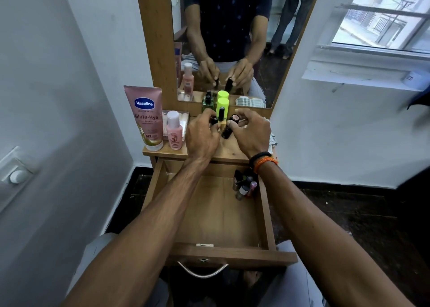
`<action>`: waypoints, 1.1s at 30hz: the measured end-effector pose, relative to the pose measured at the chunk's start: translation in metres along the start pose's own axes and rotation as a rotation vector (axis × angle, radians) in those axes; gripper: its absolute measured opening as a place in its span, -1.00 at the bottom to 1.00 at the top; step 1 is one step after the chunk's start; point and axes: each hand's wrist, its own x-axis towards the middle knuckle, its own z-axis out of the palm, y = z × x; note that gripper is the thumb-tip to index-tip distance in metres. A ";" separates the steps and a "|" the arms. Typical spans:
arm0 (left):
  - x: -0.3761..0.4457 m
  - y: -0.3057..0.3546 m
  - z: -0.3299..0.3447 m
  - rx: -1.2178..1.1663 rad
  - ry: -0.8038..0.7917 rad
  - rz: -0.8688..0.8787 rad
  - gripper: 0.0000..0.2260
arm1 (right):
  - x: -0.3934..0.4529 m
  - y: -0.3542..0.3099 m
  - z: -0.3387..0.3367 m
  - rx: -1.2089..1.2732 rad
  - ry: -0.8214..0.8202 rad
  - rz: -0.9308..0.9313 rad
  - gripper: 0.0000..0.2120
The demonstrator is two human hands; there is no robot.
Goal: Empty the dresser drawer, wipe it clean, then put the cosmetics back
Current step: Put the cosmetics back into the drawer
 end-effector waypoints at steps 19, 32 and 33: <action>-0.105 -0.001 -0.012 -0.086 -0.404 -0.002 -0.82 | -0.116 0.050 -0.089 -0.108 -0.311 0.077 -0.69; -0.126 -0.011 0.015 -0.053 -0.573 0.001 -0.80 | -0.136 0.075 -0.064 -0.291 -0.418 -0.003 -0.75; -0.127 -0.011 0.016 -0.049 -0.578 -0.002 -0.81 | -0.135 0.076 -0.063 -0.294 -0.419 -0.012 -0.75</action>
